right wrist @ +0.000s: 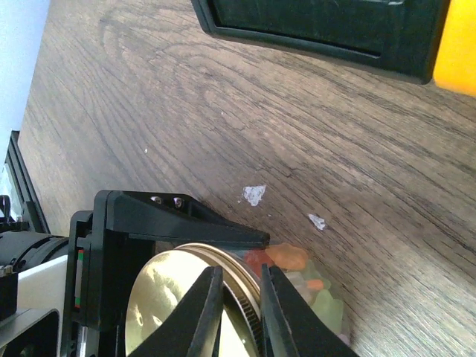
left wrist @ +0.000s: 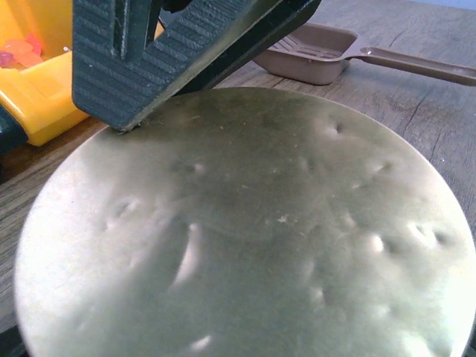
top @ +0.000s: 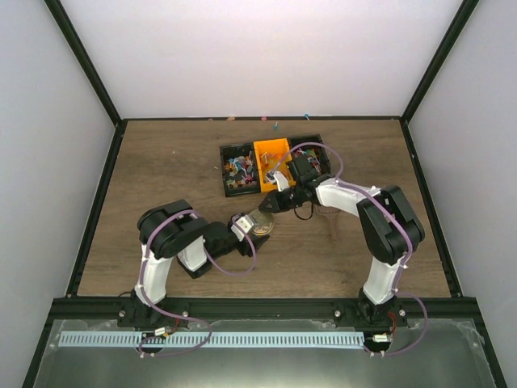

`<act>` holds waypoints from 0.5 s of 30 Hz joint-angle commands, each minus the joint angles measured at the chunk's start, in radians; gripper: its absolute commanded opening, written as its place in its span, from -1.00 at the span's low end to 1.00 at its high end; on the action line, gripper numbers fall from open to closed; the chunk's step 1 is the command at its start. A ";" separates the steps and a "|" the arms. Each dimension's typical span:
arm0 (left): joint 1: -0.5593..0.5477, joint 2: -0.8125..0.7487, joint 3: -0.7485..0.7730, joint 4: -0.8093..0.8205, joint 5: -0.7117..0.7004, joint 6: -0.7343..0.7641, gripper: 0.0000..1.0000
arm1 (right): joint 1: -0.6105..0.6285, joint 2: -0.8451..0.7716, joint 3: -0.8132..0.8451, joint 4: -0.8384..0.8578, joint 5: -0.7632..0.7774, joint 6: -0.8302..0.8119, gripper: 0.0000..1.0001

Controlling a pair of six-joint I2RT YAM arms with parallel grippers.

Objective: Pack the candies
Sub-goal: Screw the bottle lid onto the packing bottle.

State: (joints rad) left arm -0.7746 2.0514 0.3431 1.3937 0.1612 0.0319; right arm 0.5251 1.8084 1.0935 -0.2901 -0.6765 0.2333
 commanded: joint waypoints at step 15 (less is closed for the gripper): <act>0.014 0.066 -0.012 -0.282 -0.033 -0.079 0.61 | 0.027 -0.077 -0.286 0.027 -0.090 0.022 -0.99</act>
State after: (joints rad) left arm -0.7753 2.0521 0.3424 1.3911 0.1680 0.0639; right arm 0.5137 1.7187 0.9192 -0.0769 -0.6762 0.2474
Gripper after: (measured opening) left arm 0.833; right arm 0.012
